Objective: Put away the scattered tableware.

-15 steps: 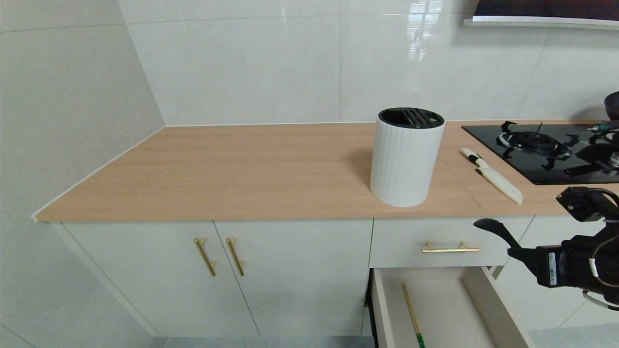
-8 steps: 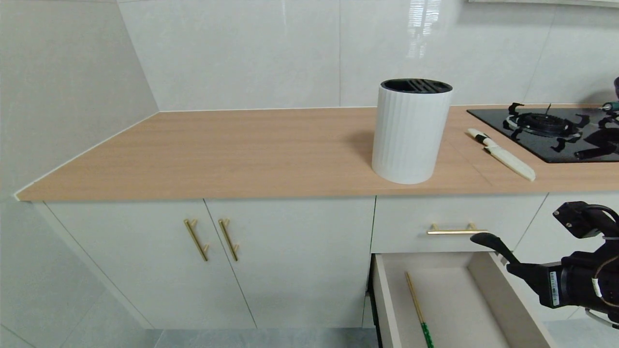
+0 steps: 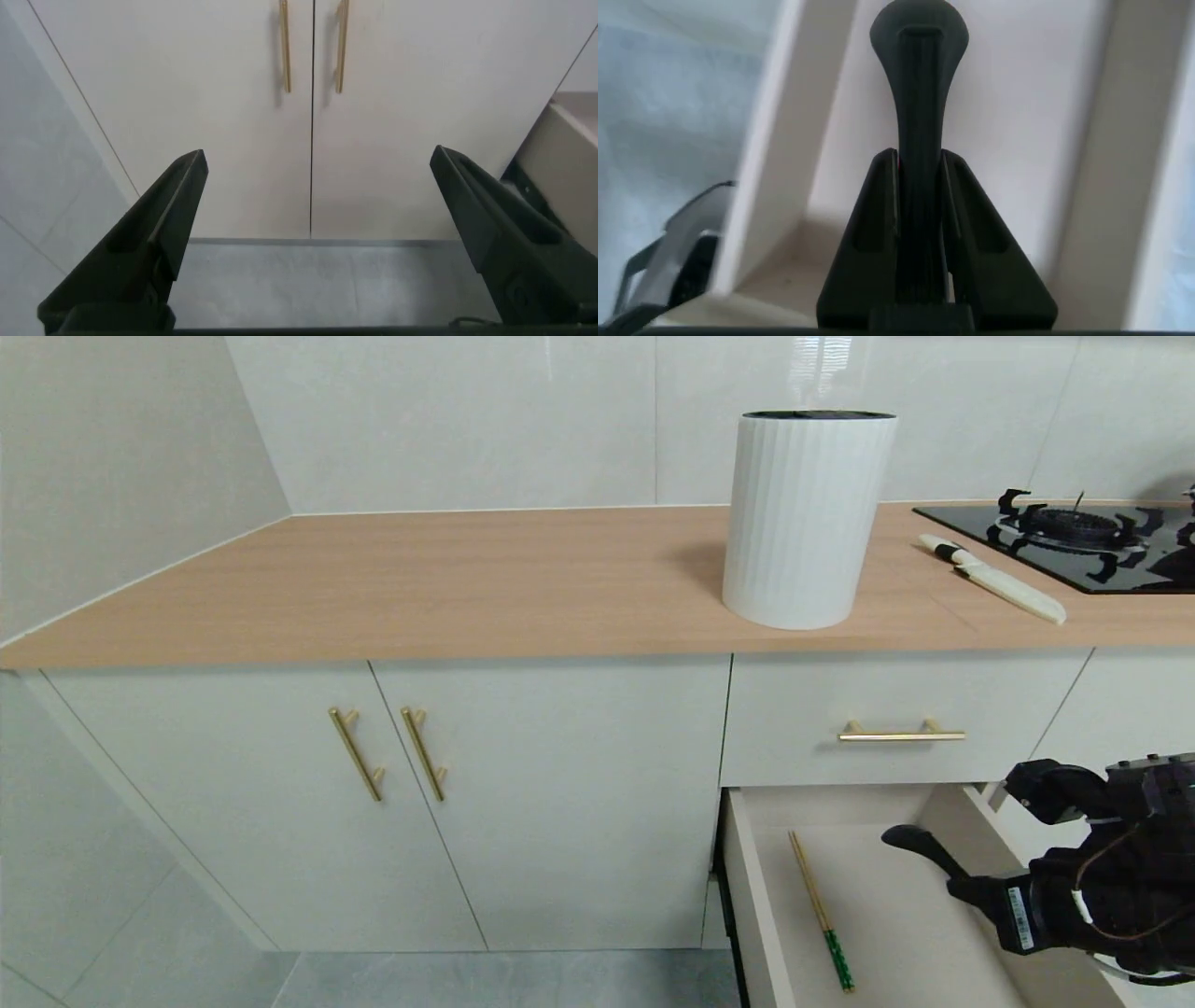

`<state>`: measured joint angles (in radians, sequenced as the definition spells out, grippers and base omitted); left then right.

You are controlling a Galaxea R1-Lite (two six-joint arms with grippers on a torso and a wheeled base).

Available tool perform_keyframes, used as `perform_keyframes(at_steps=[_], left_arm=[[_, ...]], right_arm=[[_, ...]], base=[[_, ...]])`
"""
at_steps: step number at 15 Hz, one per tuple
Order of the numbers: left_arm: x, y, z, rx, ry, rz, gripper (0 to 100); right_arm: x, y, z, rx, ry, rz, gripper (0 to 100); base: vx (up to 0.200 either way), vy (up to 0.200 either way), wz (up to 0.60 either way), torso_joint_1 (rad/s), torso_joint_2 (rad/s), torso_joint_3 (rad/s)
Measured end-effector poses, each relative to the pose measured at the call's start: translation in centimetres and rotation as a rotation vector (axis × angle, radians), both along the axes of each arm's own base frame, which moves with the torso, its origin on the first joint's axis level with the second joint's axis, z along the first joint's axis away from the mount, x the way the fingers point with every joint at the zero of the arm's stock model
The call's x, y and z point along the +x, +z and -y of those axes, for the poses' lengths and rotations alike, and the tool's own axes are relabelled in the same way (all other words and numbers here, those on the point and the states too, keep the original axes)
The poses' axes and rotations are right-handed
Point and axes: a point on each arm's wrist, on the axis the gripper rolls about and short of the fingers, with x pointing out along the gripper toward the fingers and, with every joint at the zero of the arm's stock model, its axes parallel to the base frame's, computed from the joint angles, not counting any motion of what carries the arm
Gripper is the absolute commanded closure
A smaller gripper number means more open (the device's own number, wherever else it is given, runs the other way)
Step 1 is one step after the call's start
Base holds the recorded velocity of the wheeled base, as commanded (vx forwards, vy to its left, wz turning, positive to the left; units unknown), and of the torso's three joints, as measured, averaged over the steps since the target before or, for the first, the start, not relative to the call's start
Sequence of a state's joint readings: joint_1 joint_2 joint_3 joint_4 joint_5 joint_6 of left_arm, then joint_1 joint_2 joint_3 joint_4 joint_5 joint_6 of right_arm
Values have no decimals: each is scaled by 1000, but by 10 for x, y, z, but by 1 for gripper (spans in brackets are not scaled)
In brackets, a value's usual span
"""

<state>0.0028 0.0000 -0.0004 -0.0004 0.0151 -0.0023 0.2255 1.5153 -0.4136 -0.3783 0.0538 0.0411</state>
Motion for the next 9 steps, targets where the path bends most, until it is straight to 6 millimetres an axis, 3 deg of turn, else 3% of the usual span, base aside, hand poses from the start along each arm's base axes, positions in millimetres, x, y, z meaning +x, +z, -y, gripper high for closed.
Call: perform_keyframes(at_steps=[5, 9], left_arm=[[0, 0, 0, 0, 0, -1, 0], [0, 0, 0, 0, 0, -1, 0]], right_arm=[[29, -34, 2, 1, -40, 4, 100], [57, -62, 13, 7, -102, 53, 100]], base=[[0, 0, 0, -98, 407, 310], [0, 0, 0, -12, 60, 39]])
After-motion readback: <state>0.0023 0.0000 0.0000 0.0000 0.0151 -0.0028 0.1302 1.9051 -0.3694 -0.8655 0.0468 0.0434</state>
